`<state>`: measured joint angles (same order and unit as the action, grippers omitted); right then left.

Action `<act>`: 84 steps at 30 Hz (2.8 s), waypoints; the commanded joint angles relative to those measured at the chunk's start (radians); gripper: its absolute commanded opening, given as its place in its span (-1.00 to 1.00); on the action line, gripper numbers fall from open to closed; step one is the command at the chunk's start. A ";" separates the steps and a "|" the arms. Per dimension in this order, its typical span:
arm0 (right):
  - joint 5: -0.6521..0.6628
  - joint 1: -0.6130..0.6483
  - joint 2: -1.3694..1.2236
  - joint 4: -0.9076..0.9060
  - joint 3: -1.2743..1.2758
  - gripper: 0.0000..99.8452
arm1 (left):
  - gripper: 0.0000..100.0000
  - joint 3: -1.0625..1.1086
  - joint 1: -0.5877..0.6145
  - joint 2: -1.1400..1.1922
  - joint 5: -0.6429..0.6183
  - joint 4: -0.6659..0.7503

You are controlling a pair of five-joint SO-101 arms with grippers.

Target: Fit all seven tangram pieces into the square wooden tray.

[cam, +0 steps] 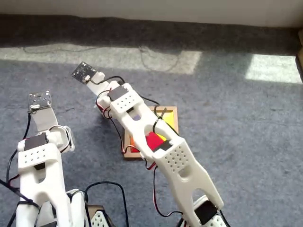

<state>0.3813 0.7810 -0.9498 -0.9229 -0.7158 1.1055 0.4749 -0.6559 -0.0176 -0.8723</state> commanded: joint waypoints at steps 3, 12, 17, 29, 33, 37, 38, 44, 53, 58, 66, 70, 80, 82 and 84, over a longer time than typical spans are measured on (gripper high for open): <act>0.014 0.007 -0.015 -0.101 -0.114 -0.66 | -0.58 -0.004 0.010 -0.024 -0.005 0.017; 0.078 0.005 -0.015 -0.292 -0.226 -0.88 | -0.58 0.004 0.010 -0.025 -0.005 0.017; 0.081 -0.005 -0.021 -0.466 -0.392 -0.88 | -0.58 0.004 0.010 -0.025 -0.005 0.017; 0.077 -0.067 -0.016 -0.843 -0.823 -0.88 | -0.58 0.005 0.010 -0.025 -0.005 0.025; 0.077 -0.099 -0.016 -0.845 -0.826 -0.88 | -0.58 0.007 0.010 -0.024 -0.005 0.040; 0.077 -0.108 0.045 -0.845 -0.731 -0.88 | -0.58 0.007 0.010 -0.024 -0.005 0.054; 0.077 -0.110 0.074 -0.845 -0.690 -0.88 | -0.58 0.007 0.010 -0.024 -0.005 0.052; 0.077 -0.124 0.332 -0.843 -0.317 -0.88 | -0.58 0.007 0.008 -0.024 -0.005 0.052; 0.081 -0.189 0.621 -0.823 0.113 -0.88 | -0.58 0.007 0.008 -0.024 -0.005 0.052; 0.017 -0.173 0.648 -0.613 0.228 -0.87 | -0.58 0.007 0.010 -0.024 -0.005 0.052; -0.199 -0.073 0.519 -0.252 0.295 -0.58 | -0.58 0.007 0.012 -0.024 -0.005 0.049; -0.238 -0.045 0.441 -0.124 0.294 -0.40 | -0.58 0.007 0.012 -0.024 -0.005 0.049; -0.235 -0.019 0.315 0.174 0.294 -0.40 | -0.58 0.007 0.012 -0.024 -0.005 0.049; -0.238 -0.015 0.298 0.214 0.294 -0.40 | -0.58 0.007 0.010 -0.024 -0.005 0.049; -0.238 -0.004 0.282 0.246 0.294 -0.40 | -0.58 0.007 0.010 -0.024 -0.005 0.049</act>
<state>0.1542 0.7564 -0.6843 -0.7373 -0.4120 1.1178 0.4749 -0.6559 -0.0176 -0.8339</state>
